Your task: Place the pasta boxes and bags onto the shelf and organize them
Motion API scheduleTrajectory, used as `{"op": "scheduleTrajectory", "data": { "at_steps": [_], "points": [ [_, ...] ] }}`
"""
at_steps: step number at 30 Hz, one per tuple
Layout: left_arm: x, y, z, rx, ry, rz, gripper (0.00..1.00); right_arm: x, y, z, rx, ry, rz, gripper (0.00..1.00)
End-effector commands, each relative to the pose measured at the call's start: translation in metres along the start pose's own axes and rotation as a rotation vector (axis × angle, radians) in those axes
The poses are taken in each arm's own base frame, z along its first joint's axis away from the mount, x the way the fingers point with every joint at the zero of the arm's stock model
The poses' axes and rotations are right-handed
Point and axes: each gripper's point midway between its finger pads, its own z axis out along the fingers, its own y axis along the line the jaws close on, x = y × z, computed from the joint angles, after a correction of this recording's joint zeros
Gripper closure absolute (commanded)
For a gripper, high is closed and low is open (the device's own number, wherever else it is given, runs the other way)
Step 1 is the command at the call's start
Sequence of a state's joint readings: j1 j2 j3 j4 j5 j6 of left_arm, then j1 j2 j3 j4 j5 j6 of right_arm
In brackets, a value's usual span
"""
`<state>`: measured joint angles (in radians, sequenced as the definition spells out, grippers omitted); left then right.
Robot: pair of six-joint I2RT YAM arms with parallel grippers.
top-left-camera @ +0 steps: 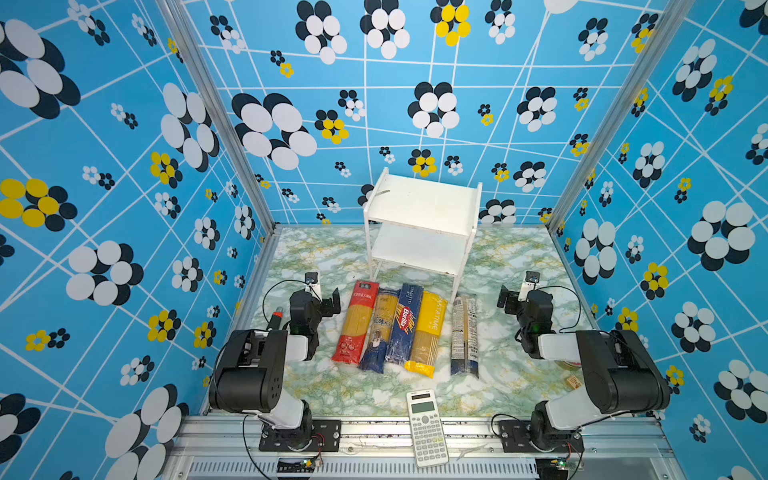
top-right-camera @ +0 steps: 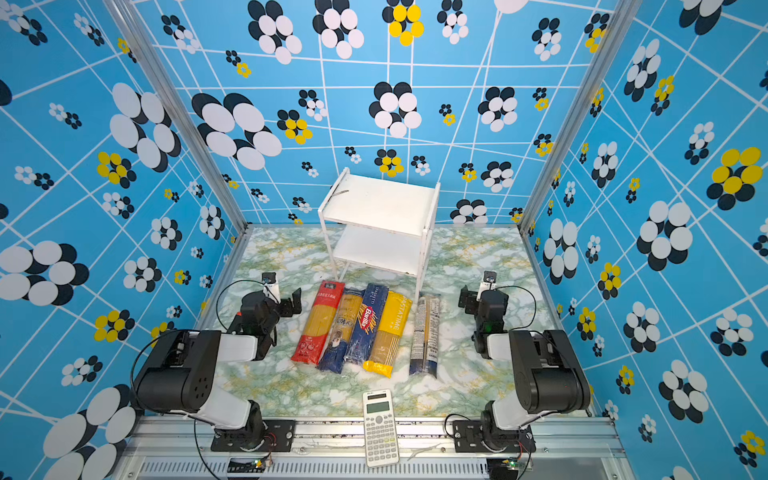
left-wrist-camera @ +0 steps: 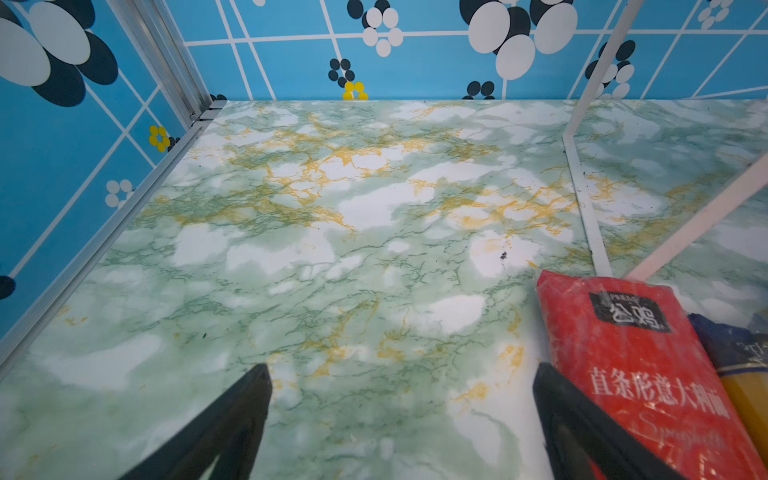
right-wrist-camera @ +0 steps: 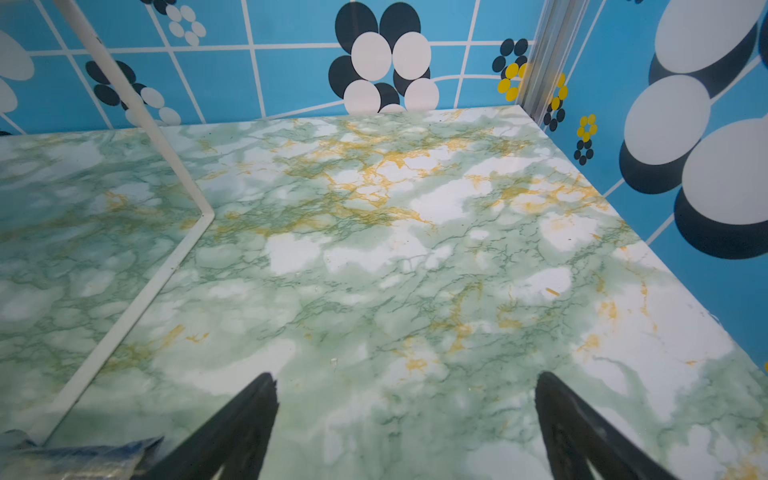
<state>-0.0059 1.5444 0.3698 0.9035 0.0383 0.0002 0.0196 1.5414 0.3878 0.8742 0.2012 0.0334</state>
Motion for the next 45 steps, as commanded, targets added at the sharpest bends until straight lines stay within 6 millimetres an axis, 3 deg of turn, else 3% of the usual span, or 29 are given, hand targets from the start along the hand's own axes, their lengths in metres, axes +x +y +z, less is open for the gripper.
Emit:
{"op": "scheduleTrajectory", "data": {
  "at_steps": [1,33,40,45],
  "points": [
    [-0.007,0.000,0.003,0.007,-0.014,-0.007,0.01,-0.004,0.003,0.000,-0.005,-0.022,0.005,0.01],
    [-0.008,-0.002,0.003,0.017,-0.017,-0.006,0.01,-0.003,0.005,-0.002,-0.018,-0.026,-0.005,0.01],
    [-0.011,-0.002,-0.005,-0.013,-0.050,0.008,0.01,-0.003,0.004,-0.005,-0.014,-0.043,-0.001,0.01],
    [-0.021,0.000,-0.019,-0.028,-0.103,0.007,0.01,-0.004,-0.003,-0.021,0.022,-0.124,0.019,0.01]
  ]
}}
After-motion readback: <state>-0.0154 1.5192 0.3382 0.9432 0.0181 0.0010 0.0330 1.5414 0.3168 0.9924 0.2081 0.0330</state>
